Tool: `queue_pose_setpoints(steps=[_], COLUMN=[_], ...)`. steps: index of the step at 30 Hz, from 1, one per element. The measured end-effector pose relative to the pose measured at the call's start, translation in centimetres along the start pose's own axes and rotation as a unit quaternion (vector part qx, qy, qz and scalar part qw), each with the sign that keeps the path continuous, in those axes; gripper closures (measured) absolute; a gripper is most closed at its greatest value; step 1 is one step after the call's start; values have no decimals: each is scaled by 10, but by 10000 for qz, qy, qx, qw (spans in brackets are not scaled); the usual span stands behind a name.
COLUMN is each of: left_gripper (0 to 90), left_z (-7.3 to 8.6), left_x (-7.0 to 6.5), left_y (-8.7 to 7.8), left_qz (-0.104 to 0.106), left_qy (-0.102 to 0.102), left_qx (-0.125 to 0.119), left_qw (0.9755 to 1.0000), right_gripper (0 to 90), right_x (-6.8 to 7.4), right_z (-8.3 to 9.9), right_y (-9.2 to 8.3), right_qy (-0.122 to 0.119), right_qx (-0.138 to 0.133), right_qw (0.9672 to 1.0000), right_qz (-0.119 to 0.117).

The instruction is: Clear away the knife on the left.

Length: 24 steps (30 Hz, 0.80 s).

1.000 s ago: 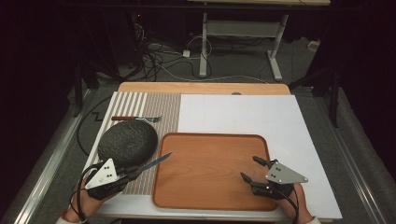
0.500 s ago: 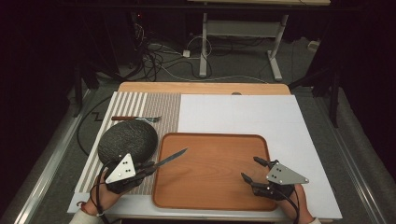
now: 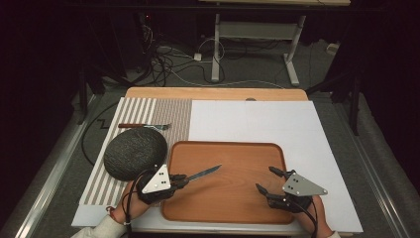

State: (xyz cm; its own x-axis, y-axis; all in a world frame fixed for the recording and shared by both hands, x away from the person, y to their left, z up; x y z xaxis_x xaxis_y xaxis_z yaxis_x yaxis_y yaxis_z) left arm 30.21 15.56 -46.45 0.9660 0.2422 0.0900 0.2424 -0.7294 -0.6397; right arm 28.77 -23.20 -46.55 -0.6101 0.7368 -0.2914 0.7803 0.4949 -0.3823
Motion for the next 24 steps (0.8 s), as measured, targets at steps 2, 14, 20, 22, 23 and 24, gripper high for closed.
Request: queue_pose_setpoints(steps=[2, 14, 20, 22, 23, 24], left_gripper=[740, 740, 738, 735, 725, 687], left_z=[-2, -9, -9, -9, -9, -10], left_x=[-1, -5, -10, -12, -12, -12], left_y=[7, 31, 36, 37, 37, 37], left_qz=[38, 228, 312, 408, 392, 376], left_qy=[41, 2, -18, -50, -91, -107], left_qx=[78, 393, 498, 469, 459, 450], left_qw=[10000, 9990, 9983, 9981, 9981, 9982], right_gripper=[322, 322, 322, 322, 322, 322], right_x=[0, 1, 0, 0, 1, 1], right_z=[0, 0, 1, 1, 1, 1], right_y=[0, 0, 0, 0, 0, 0], right_qy=[6, -13, -19, -26, -29, -28], right_qx=[14, 14, 17, 19, 23, 26], right_qw=[10000, 10000, 10000, 10000, 10000, 10000], right_qz=[4, -4, 3, 0, -2, -5])
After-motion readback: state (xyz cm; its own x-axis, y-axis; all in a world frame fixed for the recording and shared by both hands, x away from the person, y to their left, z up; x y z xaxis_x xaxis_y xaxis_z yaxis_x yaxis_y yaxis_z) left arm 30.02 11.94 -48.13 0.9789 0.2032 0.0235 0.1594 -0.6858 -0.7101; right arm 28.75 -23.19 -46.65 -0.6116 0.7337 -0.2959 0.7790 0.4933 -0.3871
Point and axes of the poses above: each handheld gripper's, and its own axes: y roughly forward along the jaws, z roughly out of its underside, x roughly to its left, the point moved 1 cm from there along y, roughly forward along the jaws, and after that the axes turned 9 degrees about z, right-handed, at the moved point
